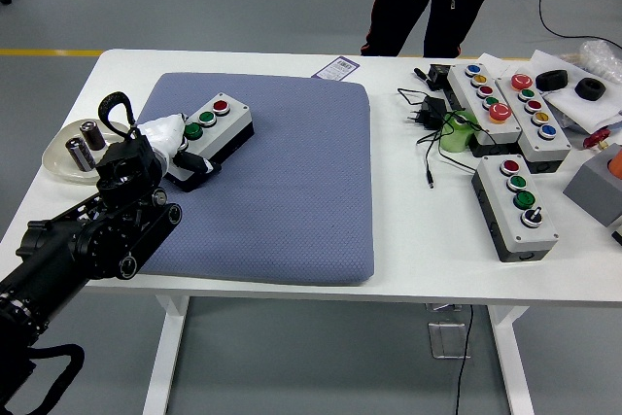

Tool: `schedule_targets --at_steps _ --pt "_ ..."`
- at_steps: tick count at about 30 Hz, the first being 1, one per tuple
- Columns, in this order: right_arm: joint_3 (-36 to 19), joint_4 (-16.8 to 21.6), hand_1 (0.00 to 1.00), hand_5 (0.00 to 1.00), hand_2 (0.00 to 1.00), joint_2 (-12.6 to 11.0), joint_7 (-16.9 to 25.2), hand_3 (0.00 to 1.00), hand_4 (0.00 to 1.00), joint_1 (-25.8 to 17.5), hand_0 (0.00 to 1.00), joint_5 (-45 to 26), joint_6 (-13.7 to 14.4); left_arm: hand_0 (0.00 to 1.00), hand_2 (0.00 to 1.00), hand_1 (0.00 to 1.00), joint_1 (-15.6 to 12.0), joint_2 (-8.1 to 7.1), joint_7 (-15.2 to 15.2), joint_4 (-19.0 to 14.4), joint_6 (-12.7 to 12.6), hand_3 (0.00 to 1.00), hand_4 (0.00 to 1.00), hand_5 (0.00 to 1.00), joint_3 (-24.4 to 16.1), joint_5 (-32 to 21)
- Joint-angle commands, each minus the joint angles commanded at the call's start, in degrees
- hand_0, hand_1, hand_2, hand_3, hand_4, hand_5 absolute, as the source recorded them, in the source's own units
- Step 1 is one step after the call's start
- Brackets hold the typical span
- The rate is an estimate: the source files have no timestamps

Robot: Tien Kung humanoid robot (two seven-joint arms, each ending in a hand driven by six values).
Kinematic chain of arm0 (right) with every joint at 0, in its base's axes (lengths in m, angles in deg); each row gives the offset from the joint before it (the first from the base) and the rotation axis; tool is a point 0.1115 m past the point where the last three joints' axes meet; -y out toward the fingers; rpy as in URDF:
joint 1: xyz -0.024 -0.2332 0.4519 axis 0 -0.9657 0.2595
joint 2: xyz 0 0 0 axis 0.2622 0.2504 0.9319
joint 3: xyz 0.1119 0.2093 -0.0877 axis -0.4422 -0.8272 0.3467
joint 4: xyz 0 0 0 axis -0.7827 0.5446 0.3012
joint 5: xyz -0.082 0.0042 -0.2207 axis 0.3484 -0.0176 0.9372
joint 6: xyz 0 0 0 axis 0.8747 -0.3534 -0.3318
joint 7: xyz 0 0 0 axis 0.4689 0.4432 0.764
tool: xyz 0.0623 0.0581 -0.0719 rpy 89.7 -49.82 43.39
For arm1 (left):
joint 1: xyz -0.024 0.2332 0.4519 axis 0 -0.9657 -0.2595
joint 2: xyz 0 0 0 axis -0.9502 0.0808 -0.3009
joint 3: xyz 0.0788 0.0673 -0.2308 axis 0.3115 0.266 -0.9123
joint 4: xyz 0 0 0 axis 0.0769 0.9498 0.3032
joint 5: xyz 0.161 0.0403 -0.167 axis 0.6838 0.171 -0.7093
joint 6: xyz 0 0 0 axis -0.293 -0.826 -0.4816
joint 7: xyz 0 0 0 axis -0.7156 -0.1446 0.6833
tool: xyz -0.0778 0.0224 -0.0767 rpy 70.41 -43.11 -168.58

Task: Pick up the button,place it on the desk,press the button,press the button

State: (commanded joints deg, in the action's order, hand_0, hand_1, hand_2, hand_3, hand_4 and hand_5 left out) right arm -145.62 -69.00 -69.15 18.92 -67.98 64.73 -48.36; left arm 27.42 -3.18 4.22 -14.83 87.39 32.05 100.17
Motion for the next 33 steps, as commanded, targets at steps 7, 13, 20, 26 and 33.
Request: schedule_targets --at_steps 7,13,20,26,33 --pt "-0.4 0.0 0.686 0.125 0.705 0.0 0.0 0.579 0.182 0.1 0.744 0.5 0.0 0.024 0.225 0.151 0.1 -1.66 -4.7 -0.3 1.2 0.433 0.87 0.351 0.2 1.2" --pt "-0.6 0.0 0.686 0.122 0.705 0.0 0.0 0.577 0.184 0.2 0.744 0.7 0.0 0.002 0.131 0.064 0.0 -3.18 -9.2 -0.6 2.6 0.359 0.811 0.538 0.8 0.2" --pt "-0.6 0.0 0.686 0.125 0.705 0.0 0.0 0.577 0.182 0.2 0.745 0.6 0.0 0.002 0.115 0.057 -0.6 -4.75 -14.9 -2.4 0.9 0.335 0.804 0.578 1.6 1.0" --pt "-0.7 0.0 0.686 0.125 0.706 0.0 0.0 0.579 0.181 0.2 0.745 0.6 0.0 0.007 0.108 0.049 -1.3 -6.67 -20.4 -4.7 -0.1 0.328 0.801 0.595 2.6 0.6" --pt "-1.0 0.0 0.686 0.125 0.706 0.0 0.0 0.579 0.181 0.2 0.746 1.0 0.0 0.006 0.1 0.047 -1.6 -8.49 -24.9 -6.0 -1.7 0.314 0.805 0.61 5.2 0.4"
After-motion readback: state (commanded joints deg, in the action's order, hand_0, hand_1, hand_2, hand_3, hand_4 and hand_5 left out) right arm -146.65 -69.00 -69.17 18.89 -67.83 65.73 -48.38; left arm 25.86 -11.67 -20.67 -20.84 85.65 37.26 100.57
